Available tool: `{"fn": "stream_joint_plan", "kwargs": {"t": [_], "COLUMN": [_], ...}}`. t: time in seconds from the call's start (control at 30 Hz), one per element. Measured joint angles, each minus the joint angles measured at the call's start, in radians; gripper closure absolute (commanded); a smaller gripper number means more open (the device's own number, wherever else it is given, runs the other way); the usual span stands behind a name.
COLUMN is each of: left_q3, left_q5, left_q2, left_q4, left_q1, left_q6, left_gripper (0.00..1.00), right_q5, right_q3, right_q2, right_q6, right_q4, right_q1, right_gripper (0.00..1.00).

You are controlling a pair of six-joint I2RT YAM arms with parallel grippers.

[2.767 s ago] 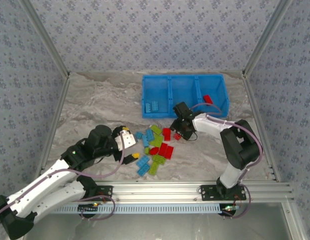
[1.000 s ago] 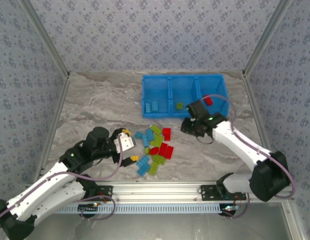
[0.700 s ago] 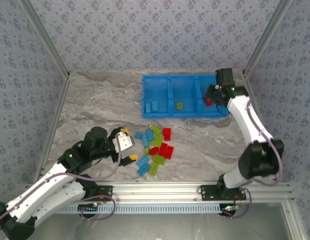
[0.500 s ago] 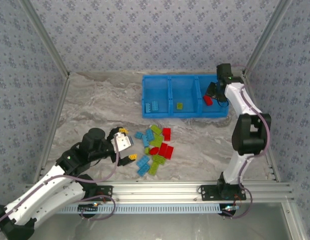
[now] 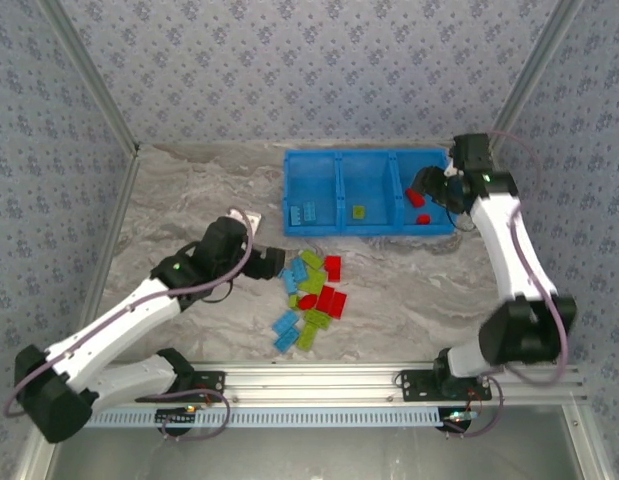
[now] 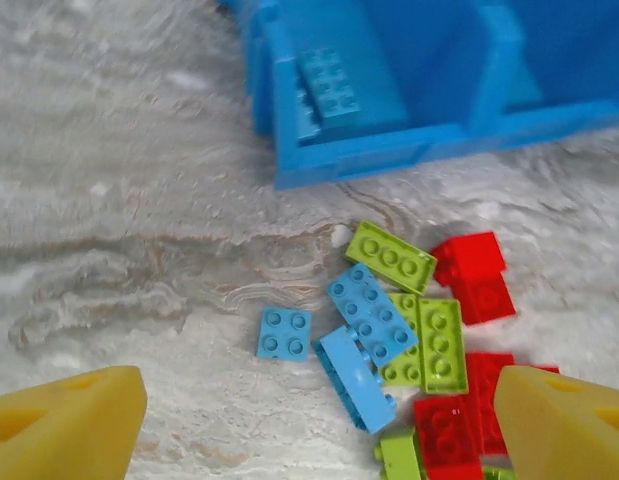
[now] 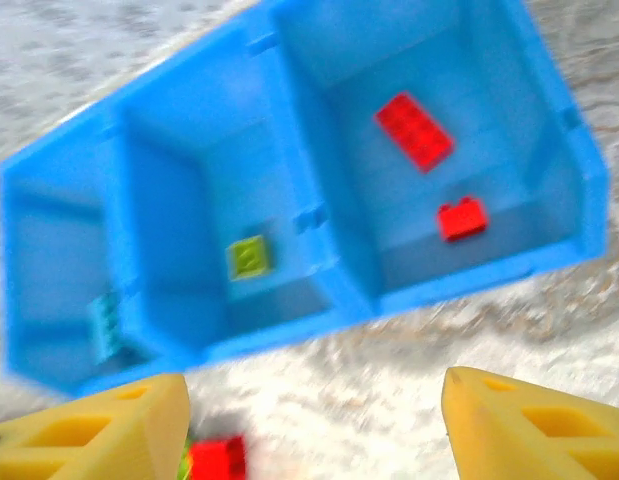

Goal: Sort the legos into containers by color

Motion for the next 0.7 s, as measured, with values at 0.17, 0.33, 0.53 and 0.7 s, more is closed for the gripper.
{"fn": "stream_joint_plan", "kwargs": {"t": [0.17, 0.33, 0.53, 0.7], "left_q3": [0.009, 0.016, 0.084, 0.117], "left_q5": [-0.006, -0.001, 0.010, 0.001], "left_q2": [0.177, 0.340, 0.518, 0.604], "left_q4": [-0.005, 0.000, 0.018, 0.032], "left_q1": [0.000, 0.014, 0.027, 0.030], "left_q6": [-0.234, -0.313, -0.339, -0.336], "left_gripper": [0.17, 0.17, 0.17, 0.30], "right_q5": [-0.087, -0.108, -0.110, -0.109], "right_q3": [-0.179, -0.248, -0.278, -0.278], "right_q2": [-0.286, -0.338, -0.300, -0.299], "right_q6": [0.027, 0.070, 0.104, 0.120], "right_q4": [-0.019, -0.100, -0.147, -0.147], "right_q1": [0.212, 0.402, 0.504, 0.514], "right_gripper": [0.27, 0.25, 0.25, 0.25]}}
